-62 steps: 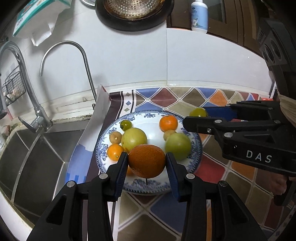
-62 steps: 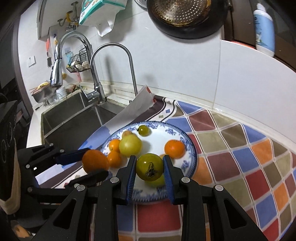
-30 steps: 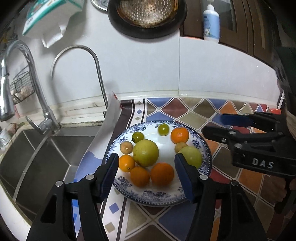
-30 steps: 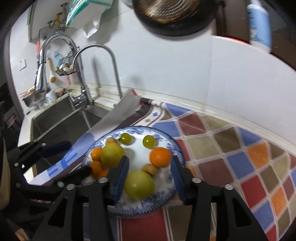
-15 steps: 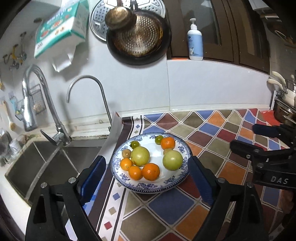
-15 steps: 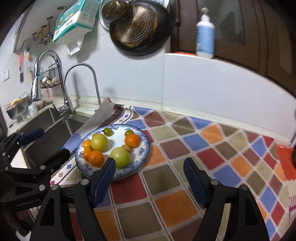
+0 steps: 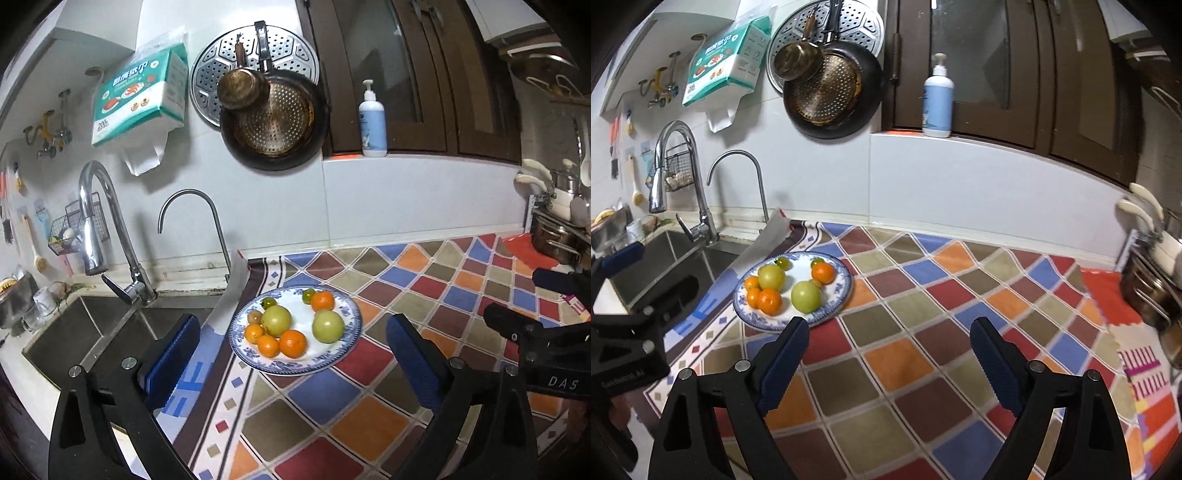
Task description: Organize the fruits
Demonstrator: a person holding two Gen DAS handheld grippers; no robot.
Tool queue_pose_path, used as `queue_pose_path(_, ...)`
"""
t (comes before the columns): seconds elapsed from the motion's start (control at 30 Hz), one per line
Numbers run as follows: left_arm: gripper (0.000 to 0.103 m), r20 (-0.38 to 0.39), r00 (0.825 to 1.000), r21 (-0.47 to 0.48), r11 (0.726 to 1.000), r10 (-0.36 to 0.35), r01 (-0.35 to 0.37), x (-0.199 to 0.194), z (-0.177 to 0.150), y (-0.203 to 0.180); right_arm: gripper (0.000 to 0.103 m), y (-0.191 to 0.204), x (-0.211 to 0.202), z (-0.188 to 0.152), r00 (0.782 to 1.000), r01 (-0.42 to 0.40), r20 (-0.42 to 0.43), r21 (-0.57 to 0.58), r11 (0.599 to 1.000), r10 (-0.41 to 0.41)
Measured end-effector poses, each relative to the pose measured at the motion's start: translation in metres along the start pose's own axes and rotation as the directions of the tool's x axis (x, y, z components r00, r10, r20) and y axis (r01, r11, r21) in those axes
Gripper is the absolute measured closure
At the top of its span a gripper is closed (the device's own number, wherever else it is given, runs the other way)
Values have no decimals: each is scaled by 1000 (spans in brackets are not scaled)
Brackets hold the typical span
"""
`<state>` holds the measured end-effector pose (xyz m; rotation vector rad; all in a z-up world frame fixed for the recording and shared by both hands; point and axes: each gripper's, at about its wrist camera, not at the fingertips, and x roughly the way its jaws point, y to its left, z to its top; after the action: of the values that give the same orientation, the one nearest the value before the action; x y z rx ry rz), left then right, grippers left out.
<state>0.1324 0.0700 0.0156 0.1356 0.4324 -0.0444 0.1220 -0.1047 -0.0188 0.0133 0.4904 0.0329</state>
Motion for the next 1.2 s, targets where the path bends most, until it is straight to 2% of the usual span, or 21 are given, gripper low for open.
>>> queue_pose_path(0.53,0,-27,998,-15,999,-52,52,-32,-13,-15,14,-12,-49,-26,1000,19,-4,29,999,-19)
queue_pose_path(1.2,0,-25,998,-14,998,-61,61,-37,-13,-17,14,-16,-58,-28,1000,26,11,37,999,-27)
